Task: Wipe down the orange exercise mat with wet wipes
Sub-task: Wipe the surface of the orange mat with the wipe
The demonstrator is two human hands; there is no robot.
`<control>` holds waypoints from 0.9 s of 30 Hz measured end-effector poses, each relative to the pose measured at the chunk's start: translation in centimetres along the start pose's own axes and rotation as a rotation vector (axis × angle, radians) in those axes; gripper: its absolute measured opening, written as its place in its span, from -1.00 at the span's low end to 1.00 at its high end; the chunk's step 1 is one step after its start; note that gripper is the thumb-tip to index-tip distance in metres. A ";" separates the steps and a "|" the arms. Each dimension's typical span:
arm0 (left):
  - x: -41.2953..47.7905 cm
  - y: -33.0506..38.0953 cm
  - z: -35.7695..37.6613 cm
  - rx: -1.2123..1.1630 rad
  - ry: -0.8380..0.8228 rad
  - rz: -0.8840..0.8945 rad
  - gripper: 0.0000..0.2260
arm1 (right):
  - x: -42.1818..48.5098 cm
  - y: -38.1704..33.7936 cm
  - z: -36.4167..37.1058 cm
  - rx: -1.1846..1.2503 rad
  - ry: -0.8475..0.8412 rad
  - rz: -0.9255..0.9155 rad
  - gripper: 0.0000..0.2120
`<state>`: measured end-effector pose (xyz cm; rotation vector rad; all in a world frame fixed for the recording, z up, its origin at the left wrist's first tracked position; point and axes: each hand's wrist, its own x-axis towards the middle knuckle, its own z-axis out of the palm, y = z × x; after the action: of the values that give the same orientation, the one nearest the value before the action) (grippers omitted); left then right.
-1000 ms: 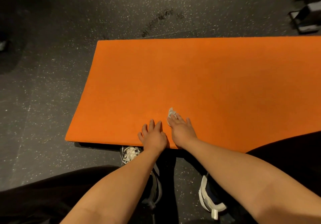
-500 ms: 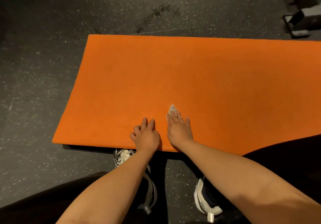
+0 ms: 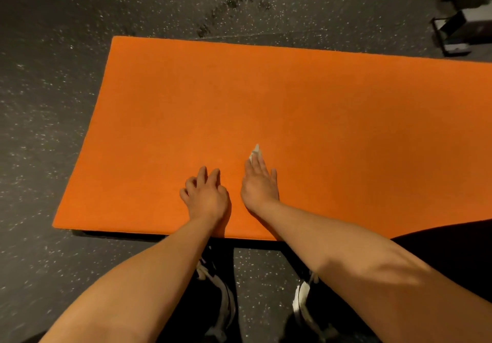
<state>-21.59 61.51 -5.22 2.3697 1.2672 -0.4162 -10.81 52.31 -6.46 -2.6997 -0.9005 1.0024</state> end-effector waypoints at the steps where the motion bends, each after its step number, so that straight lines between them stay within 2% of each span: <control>1: -0.1 -0.1 0.2 -0.012 0.000 -0.004 -0.55 | -0.1 -0.8 0.4 0.003 -0.019 -0.068 -0.43; 4: -0.5 -0.2 0.7 -0.041 -0.010 -0.004 -0.53 | 0.1 -1.7 1.4 -0.063 -0.055 -0.335 -0.46; 6: -0.4 -0.6 0.8 -0.027 -0.003 -0.003 -0.53 | 1.1 -0.8 1.1 -0.114 -0.009 -0.385 -0.45; 10: -0.4 -0.8 1.2 0.003 0.011 0.009 -0.54 | 2.8 0.9 -0.4 -0.090 0.094 -0.016 -0.41; 12: -0.4 -0.8 1.4 -0.034 0.031 0.010 -0.56 | 2.9 -0.2 0.0 -0.050 0.105 0.012 -0.41; 17: -0.2 -0.9 1.2 -0.273 0.069 -0.034 -0.58 | 1.6 -2.8 1.5 -0.072 -0.078 -0.437 -0.46; 19: -0.3 -1.0 1.3 -0.224 0.059 -0.009 -0.55 | 2.4 -1.6 1.3 -0.127 -0.061 -0.479 -0.43; 21: -0.4 -1.1 1.2 -0.160 0.040 0.014 -0.53 | 3.2 0.0 0.9 -0.134 0.039 -0.369 -0.36; 23: -0.4 -1.1 1.2 -0.113 0.020 0.026 -0.52 | 3.9 1.7 0.0 -0.091 0.142 -0.153 -0.39; 25: -0.5 -1.1 1.2 -0.083 0.004 0.037 -0.51 | 4.2 2.6 -1.0 -0.056 0.157 0.035 -0.42; 27: -0.5 -1.0 1.2 -0.070 -0.007 0.038 -0.50 | 4.0 2.1 -1.0 -0.021 0.142 0.099 -0.40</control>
<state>-22.80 61.10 -6.25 2.3275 1.2116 -0.3620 -6.79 52.97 -8.53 -2.8154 -0.7630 0.8087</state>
